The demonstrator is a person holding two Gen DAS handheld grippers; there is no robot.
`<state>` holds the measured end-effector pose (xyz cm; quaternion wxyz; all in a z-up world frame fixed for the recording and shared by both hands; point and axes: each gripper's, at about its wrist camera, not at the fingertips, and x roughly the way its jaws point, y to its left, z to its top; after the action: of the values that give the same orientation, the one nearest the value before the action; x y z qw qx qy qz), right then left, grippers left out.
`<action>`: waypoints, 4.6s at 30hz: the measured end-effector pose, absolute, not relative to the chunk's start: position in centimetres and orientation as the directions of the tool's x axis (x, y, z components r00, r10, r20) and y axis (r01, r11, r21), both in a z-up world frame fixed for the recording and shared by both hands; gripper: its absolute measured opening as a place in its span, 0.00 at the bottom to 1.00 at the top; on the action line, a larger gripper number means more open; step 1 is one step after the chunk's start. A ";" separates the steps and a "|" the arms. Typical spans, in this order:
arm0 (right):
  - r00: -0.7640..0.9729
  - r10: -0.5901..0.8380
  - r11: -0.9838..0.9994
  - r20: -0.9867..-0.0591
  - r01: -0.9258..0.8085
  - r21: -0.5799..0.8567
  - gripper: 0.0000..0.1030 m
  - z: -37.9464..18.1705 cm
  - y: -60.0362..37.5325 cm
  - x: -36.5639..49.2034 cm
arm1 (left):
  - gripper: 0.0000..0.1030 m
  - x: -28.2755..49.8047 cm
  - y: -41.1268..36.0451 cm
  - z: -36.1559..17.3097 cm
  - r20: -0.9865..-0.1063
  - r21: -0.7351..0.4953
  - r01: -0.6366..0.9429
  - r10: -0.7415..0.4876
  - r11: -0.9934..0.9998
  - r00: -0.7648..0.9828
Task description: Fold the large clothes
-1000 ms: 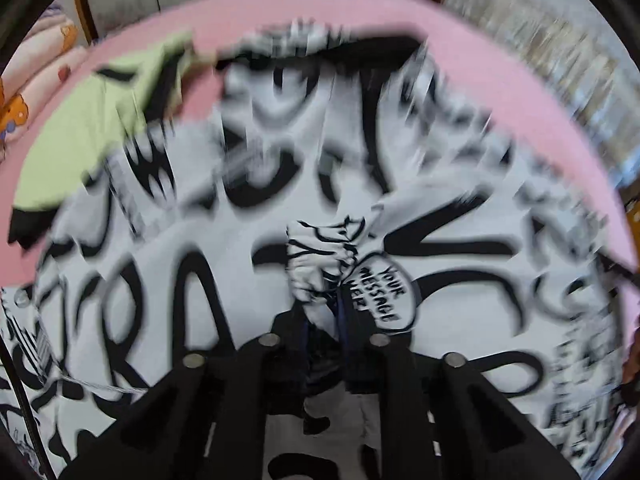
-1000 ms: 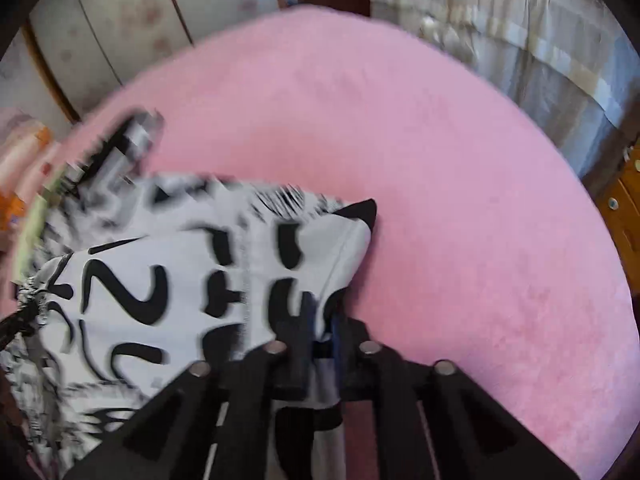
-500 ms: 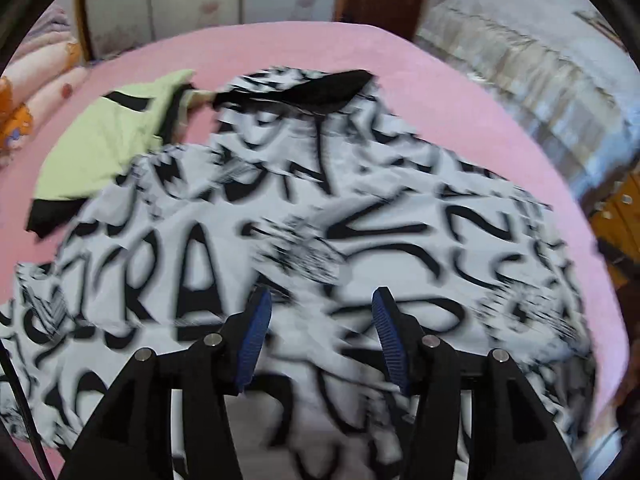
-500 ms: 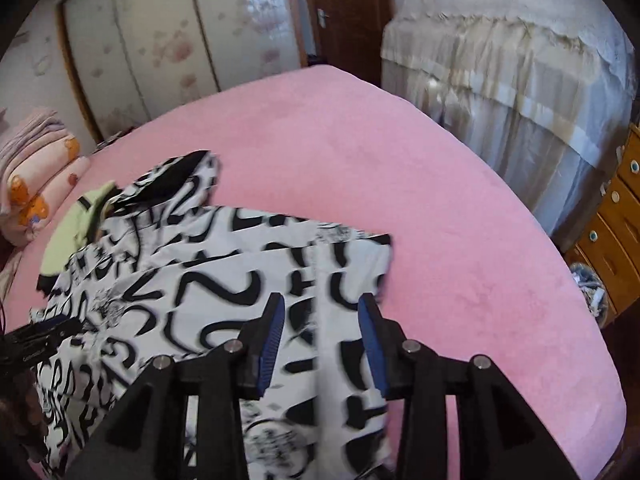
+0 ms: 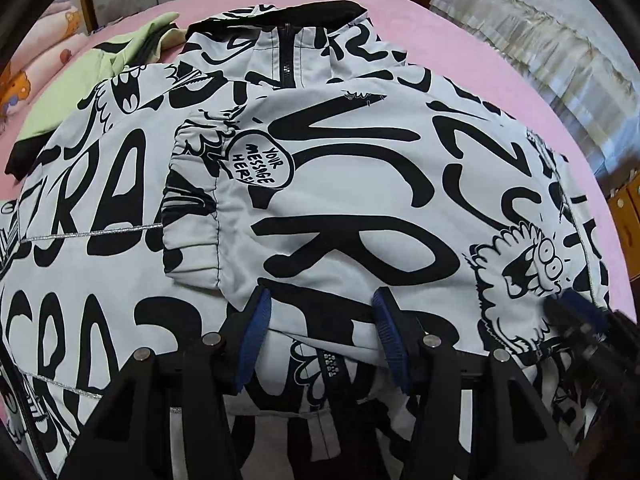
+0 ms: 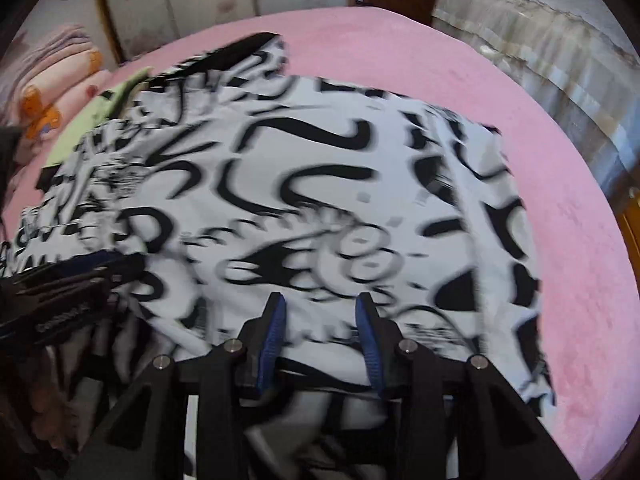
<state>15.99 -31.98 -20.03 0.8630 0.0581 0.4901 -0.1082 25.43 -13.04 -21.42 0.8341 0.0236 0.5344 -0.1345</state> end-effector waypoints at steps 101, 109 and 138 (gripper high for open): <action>0.560 0.085 0.980 -0.824 -0.195 -0.031 0.33 -13.0 7.6 16.9 | 0.79 13.1 34.1 -15.7 -0.881 -0.106 -0.364 0.083 0.925 0.466; 0.505 0.101 0.977 -0.857 -0.213 -0.011 0.33 -16.1 9.7 18.4 | 0.79 14.5 39.1 -20.8 -0.895 -0.220 -0.493 0.027 0.842 0.446; 0.462 0.119 0.991 -0.879 -0.106 0.079 0.33 -18.0 4.2 18.8 | 0.04 20.0 32.6 -12.0 -0.609 -0.248 -0.395 0.175 0.885 0.773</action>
<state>18.81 4.22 -18.04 0.8549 0.0068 0.5145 0.0658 20.00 32.61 -12.02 0.9235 -0.1840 0.2992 0.1542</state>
